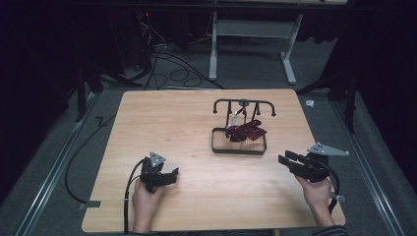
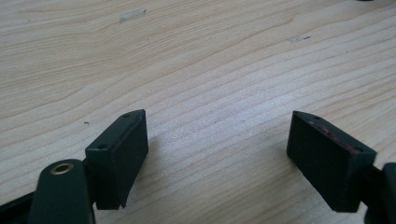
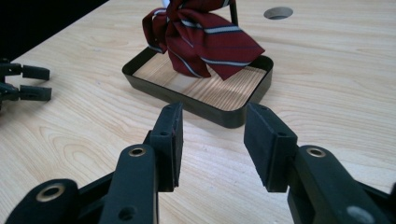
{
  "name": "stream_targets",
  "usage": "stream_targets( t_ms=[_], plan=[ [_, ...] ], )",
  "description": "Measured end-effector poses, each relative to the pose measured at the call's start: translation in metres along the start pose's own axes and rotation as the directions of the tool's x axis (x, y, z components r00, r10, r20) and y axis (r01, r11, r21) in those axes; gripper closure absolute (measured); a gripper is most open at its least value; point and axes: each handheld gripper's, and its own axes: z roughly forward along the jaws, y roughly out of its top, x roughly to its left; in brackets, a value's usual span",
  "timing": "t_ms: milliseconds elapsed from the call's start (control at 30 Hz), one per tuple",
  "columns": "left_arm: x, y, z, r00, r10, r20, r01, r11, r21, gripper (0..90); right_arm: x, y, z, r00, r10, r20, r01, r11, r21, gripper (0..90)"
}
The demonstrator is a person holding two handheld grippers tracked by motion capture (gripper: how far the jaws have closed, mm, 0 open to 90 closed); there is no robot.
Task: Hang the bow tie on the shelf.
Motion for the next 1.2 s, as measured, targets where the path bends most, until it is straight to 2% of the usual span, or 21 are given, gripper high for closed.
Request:
stream_targets(
  t_ms=[900, 1200],
  plan=[
    [0.0, 0.0, 0.0, 1.0, 0.0, 0.0, 0.0, 1.0, 0.0, 20.9, 0.007, -0.016, 0.035, 0.9997, -0.024, -0.007, 0.024, 0.994, 0.108, 58.5],
    [0.0, 0.0, 0.0, 1.0, 0.0, 0.0, 0.0, 1.0, 0.0, 21.0, 0.007, -0.024, 0.048, 0.9992, -0.038, 0.007, 0.037, 0.989, 0.142, 58.4]
  ],
)
